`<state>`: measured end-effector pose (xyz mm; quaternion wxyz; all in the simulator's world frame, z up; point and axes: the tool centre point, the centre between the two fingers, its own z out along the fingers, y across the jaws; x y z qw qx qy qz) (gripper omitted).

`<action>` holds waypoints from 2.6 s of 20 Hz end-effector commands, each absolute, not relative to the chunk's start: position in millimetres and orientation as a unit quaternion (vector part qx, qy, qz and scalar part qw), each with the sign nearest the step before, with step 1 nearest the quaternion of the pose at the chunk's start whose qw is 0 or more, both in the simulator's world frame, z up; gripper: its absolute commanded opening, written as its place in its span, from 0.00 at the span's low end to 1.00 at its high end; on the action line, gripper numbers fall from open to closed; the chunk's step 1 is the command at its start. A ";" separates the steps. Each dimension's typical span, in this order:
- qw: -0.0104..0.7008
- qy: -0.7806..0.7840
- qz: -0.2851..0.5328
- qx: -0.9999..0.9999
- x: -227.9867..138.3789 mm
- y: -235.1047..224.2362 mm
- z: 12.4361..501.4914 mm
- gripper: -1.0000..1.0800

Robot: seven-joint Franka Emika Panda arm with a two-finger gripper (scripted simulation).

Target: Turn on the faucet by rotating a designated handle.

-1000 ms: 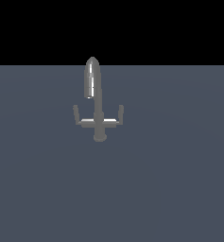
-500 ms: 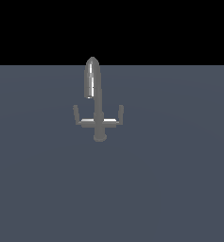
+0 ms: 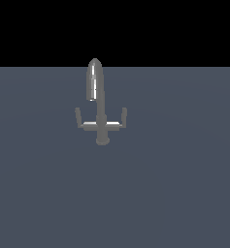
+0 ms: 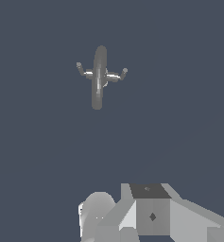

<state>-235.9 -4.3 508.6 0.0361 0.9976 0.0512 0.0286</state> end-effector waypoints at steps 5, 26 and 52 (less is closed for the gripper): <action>0.073 0.116 -0.006 0.991 -224.0 -6.4 502.3 0.00; 0.189 0.418 -0.205 0.865 -158.0 -8.1 471.5 0.00; 0.185 0.683 -0.445 0.549 -62.9 17.3 416.7 0.00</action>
